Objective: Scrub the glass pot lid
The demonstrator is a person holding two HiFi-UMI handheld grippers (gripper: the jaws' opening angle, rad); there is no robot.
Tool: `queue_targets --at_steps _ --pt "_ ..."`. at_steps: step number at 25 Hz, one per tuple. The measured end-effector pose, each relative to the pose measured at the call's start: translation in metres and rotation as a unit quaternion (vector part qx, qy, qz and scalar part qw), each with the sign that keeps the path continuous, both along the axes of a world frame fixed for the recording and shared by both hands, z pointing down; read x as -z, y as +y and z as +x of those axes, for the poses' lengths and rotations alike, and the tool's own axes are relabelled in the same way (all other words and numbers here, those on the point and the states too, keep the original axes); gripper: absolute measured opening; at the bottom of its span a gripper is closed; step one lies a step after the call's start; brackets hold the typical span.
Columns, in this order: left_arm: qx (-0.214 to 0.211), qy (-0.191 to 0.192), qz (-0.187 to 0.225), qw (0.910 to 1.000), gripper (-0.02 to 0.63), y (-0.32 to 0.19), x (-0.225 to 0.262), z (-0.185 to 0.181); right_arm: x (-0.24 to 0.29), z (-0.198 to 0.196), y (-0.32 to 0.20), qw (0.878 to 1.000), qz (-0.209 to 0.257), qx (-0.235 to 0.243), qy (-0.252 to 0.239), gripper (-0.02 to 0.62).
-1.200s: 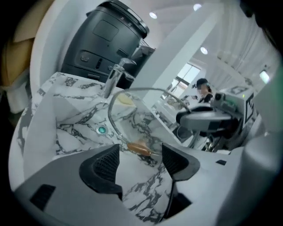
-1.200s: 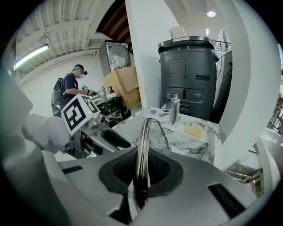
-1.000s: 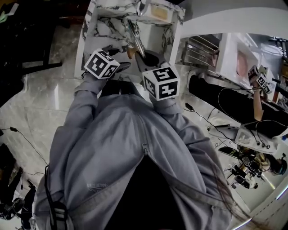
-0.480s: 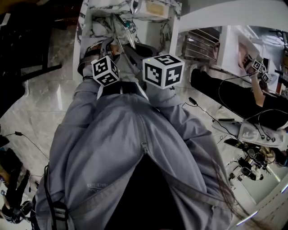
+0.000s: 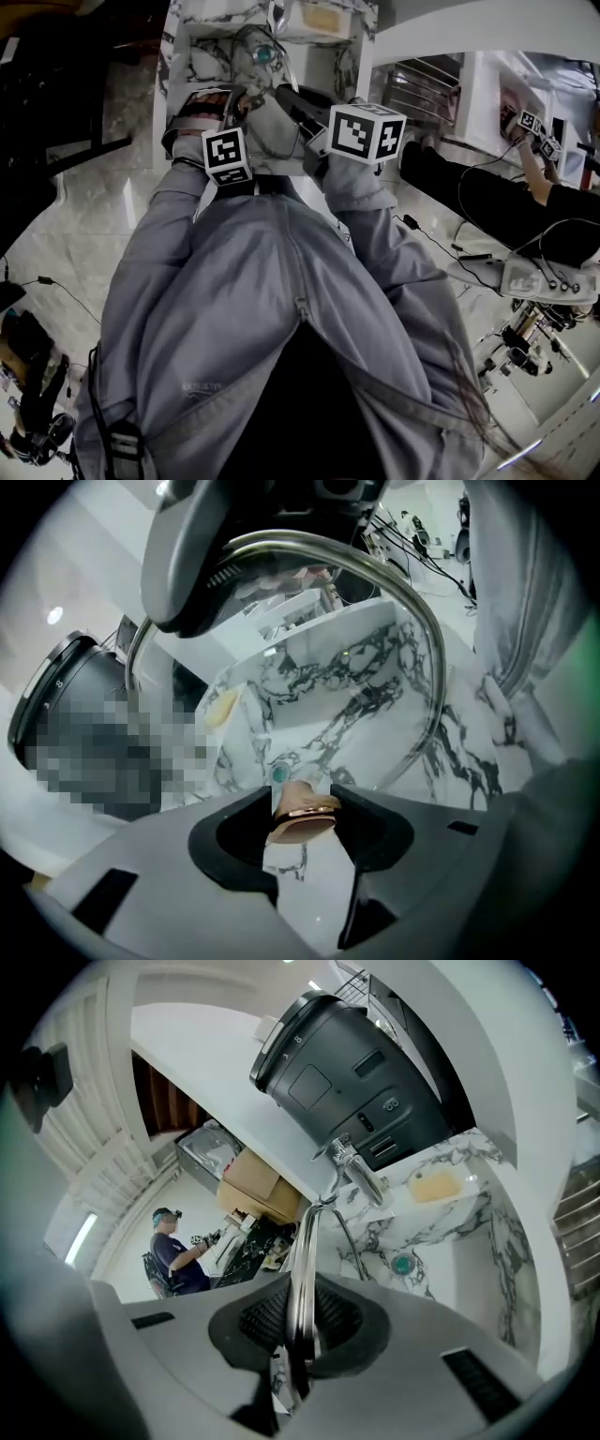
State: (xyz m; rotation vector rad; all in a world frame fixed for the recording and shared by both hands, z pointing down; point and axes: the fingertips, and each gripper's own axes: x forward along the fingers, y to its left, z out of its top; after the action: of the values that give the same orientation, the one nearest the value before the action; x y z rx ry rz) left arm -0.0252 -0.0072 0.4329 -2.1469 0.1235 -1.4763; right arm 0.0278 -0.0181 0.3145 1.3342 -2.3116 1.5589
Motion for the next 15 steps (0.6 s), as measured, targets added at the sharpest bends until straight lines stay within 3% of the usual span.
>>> queue_targets --at_steps 6,12,15 --pt "-0.009 -0.06 -0.013 0.9981 0.213 0.002 -0.006 -0.002 -0.029 0.024 -0.004 1.0 -0.024 0.005 -0.017 0.054" --pt "-0.034 -0.108 -0.051 0.9923 0.204 -0.002 -0.02 0.008 -0.063 0.048 -0.02 0.998 -0.042 -0.035 -0.018 0.06" --pt "-0.045 -0.132 -0.063 0.9883 0.199 -0.003 -0.029 0.013 -0.083 0.062 -0.025 0.998 -0.041 -0.053 0.021 0.089"
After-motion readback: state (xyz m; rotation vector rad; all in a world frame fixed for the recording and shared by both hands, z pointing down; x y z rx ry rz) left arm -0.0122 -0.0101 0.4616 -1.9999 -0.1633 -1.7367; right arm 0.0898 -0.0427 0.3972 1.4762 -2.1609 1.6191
